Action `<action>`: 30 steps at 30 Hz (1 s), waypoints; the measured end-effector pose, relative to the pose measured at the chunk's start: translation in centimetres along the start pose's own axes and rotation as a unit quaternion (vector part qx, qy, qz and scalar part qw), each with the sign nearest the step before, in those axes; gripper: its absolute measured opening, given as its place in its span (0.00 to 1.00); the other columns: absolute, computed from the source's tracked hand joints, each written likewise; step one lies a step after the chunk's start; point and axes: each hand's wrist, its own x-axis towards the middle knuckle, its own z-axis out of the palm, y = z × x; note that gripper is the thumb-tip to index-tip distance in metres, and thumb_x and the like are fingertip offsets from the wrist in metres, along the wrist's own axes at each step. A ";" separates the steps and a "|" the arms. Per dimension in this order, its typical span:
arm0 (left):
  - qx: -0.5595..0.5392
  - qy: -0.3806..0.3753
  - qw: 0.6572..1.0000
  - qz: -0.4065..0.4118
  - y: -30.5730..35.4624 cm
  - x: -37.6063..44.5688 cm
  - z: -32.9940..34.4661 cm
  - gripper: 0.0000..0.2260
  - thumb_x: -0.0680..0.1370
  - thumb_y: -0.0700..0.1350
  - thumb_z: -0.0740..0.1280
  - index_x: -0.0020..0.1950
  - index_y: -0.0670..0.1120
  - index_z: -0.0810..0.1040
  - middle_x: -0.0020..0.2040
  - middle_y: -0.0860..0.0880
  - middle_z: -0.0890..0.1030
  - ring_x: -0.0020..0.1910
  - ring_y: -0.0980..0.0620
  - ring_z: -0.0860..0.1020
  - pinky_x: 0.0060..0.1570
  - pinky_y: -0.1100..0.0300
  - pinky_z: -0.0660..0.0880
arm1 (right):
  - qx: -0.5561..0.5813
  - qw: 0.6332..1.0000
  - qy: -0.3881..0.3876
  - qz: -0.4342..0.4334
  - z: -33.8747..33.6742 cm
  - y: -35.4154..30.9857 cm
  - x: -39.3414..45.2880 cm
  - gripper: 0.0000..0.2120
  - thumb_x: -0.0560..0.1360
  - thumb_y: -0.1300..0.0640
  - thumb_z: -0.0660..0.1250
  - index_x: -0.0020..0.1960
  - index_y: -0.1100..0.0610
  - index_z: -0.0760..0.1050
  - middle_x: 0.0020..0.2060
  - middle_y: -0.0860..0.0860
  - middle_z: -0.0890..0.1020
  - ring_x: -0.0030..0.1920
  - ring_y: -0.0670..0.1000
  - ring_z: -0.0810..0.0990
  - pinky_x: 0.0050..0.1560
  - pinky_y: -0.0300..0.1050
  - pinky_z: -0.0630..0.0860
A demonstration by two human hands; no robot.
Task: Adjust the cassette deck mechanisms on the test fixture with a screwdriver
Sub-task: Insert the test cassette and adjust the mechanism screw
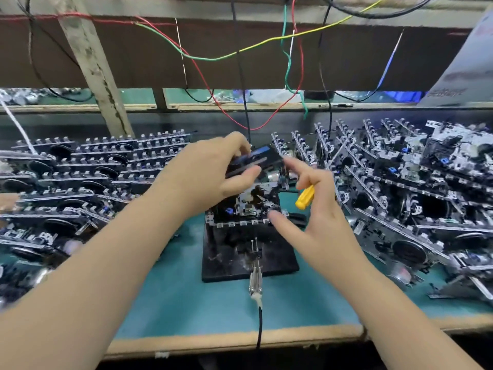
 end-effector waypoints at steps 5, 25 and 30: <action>-0.092 0.035 0.993 0.062 2.5 -1.7 0.2 0.21 0.75 0.64 0.60 0.61 0.53 0.74 0.50 0.61 0.80 0.49 0.57 0.77 0.50 0.58 0.71 | -0.060 0.990 0.079 -0.102 -2.5 -0.9 2.4 0.25 0.66 0.75 0.71 0.51 0.53 0.65 0.53 0.52 0.79 0.57 0.57 0.77 0.59 0.49 0.72; -0.195 0.033 0.961 -0.194 1.3 -9.3 6.0 0.29 0.70 0.66 0.64 0.71 0.68 0.65 0.77 0.63 0.60 0.74 0.68 0.57 0.69 0.62 0.55 | -0.352 0.922 -0.160 0.017 -3.0 0.8 -8.0 0.27 0.53 0.51 0.80 0.44 0.50 0.68 0.37 0.44 0.71 0.38 0.51 0.71 0.31 0.40 0.62; -0.260 0.078 0.931 -0.246 2.1 -9.9 7.1 0.33 0.71 0.70 0.69 0.73 0.73 0.59 0.74 0.65 0.65 0.71 0.70 0.63 0.66 0.64 0.59 | -0.249 0.961 -0.110 0.057 -3.0 -0.2 -6.8 0.19 0.71 0.36 0.68 0.48 0.47 0.64 0.41 0.40 0.68 0.45 0.47 0.68 0.44 0.44 0.70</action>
